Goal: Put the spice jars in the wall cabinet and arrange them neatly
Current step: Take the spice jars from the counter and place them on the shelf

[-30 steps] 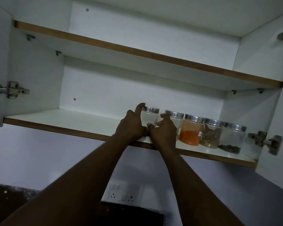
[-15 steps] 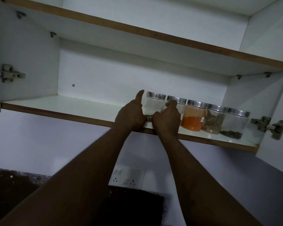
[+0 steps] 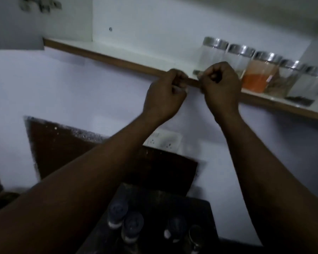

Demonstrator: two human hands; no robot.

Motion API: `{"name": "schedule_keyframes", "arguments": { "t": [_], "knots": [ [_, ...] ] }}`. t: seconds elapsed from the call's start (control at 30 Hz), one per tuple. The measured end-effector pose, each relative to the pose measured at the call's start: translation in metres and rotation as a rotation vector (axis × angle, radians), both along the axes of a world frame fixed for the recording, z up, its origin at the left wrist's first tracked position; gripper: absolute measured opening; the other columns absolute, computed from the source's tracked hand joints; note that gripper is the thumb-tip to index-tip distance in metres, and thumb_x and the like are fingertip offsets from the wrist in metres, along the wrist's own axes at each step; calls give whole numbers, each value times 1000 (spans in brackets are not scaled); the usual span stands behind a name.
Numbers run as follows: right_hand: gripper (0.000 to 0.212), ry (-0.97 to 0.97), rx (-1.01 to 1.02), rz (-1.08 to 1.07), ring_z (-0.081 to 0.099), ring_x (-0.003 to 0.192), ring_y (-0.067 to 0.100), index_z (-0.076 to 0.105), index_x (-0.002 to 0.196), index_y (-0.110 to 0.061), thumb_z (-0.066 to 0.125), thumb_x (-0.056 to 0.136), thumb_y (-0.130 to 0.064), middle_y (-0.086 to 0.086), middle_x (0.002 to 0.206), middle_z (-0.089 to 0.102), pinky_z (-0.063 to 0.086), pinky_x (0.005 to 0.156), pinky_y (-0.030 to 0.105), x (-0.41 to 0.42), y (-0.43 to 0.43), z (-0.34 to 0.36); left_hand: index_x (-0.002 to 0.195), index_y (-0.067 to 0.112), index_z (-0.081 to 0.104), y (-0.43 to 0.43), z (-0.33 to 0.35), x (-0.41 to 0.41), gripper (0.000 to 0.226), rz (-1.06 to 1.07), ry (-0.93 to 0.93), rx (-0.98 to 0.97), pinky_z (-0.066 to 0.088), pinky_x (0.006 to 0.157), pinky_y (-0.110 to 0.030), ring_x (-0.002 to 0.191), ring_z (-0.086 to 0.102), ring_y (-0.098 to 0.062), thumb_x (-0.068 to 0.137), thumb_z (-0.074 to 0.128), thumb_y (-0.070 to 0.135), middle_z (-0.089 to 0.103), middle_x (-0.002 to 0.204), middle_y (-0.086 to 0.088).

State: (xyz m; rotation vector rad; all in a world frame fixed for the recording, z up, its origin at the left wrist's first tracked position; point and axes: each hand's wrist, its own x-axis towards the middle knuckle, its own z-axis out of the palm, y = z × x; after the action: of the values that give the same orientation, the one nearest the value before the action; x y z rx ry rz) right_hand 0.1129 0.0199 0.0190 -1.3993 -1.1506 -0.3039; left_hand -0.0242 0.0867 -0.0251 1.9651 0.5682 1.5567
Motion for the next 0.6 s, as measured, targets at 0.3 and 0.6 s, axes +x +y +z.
{"name": "schedule_keyframes", "arguments": {
  "t": [0.3,0.6],
  "knots": [
    [16,64,-346,101,63,67,0,65,82,-27,72,82,-13,-17,70,66,47,64,13,-78,-23,-216,104,29,66,-11,-186,-53,22,-25,343,-155,57,73,-37,79,69,-14,84,60,24,73,90,7],
    [21,82,-716,97,62,79,-8,61,91,-36,73,86,-19,-20,80,63,47,70,12,-116,-55,-337,105,35,66,-34,-319,-104,28,-90,599,-307,48,59,-24,76,67,-12,79,59,30,73,89,8]
  ]
}}
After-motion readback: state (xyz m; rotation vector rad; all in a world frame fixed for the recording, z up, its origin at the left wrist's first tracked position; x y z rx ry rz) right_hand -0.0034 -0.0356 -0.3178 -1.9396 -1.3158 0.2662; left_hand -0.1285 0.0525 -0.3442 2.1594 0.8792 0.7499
